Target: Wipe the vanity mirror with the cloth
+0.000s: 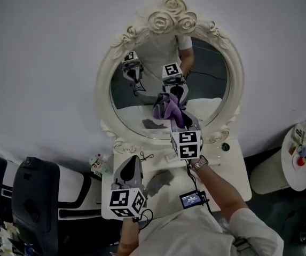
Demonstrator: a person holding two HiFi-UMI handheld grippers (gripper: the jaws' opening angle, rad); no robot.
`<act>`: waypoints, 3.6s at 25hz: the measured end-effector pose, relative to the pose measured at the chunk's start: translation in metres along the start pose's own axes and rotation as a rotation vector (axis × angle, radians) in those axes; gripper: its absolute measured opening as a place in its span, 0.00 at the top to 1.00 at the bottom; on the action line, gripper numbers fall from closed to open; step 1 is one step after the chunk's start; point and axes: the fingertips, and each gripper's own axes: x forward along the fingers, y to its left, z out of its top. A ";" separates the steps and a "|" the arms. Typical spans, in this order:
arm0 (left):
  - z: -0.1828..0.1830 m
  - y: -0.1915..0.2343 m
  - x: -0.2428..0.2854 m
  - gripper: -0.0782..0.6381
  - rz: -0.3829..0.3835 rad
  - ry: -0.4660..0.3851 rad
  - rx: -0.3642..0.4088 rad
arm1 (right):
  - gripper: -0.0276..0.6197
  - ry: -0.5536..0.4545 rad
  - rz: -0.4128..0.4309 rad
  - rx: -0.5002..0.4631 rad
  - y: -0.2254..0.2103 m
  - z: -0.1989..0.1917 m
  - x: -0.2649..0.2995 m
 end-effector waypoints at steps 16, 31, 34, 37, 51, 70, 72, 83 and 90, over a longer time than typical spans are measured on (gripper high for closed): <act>-0.010 -0.062 0.060 0.89 -0.161 0.031 0.005 | 0.77 0.021 -0.259 0.040 -0.146 -0.023 -0.047; -0.016 -0.064 0.047 0.89 -0.154 0.041 0.008 | 0.78 0.057 -0.416 0.072 -0.180 -0.044 -0.065; -0.018 -0.054 0.039 0.89 -0.127 0.043 0.003 | 0.78 0.042 -0.356 0.060 -0.153 -0.045 -0.065; -0.021 -0.044 0.030 0.89 -0.103 0.045 -0.004 | 0.78 0.027 -0.274 0.046 -0.114 -0.048 -0.059; -0.026 0.029 -0.051 0.89 0.150 0.014 -0.031 | 0.78 0.083 0.176 0.014 0.101 -0.076 0.005; -0.048 0.057 -0.091 0.89 0.273 0.041 -0.065 | 0.78 0.106 0.195 0.066 0.141 -0.082 0.053; -0.046 0.052 -0.084 0.89 0.249 0.037 -0.058 | 0.78 0.103 0.168 0.068 0.126 -0.082 0.049; -0.050 -0.004 -0.033 0.89 0.055 0.053 -0.040 | 0.78 0.108 -0.012 0.046 0.013 -0.092 0.014; -0.056 -0.035 -0.010 0.89 -0.028 0.071 -0.031 | 0.78 0.126 -0.137 0.049 -0.060 -0.104 -0.009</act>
